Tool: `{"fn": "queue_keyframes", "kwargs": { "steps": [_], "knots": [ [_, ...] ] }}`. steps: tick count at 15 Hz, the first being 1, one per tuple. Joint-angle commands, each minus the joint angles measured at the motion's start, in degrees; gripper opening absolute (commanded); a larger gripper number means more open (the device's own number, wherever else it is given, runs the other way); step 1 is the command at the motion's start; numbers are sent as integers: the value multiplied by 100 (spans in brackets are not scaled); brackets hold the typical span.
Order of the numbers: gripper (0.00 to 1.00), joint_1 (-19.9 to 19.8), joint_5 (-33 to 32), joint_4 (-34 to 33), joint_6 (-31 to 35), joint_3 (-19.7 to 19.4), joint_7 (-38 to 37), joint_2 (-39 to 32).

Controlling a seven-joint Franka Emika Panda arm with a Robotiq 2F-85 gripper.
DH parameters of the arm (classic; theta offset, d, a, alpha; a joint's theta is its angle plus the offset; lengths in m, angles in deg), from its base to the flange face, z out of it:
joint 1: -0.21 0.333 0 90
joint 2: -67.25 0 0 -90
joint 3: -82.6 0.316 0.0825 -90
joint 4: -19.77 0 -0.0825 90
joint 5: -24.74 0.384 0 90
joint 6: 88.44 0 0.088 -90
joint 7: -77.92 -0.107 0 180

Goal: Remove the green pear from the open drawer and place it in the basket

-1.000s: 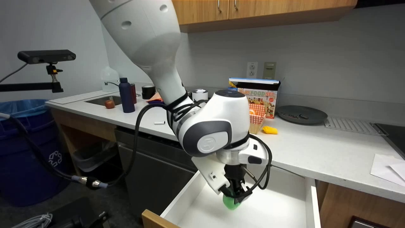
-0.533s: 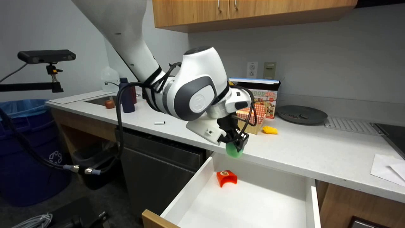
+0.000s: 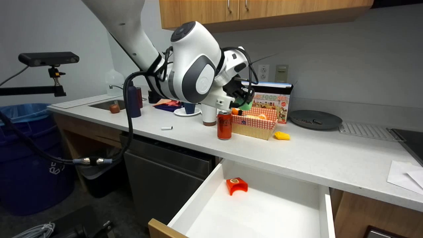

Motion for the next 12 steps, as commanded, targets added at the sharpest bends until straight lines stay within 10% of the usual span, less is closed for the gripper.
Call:
{"fn": "queue_keyframes", "kwargs": {
  "steps": [1,12],
  "knots": [
    [6,-155,-275,-666,1046,406,-223,-622],
    [6,-1048,-992,-3151,894,1213,-1180,-2756]
  ]
}}
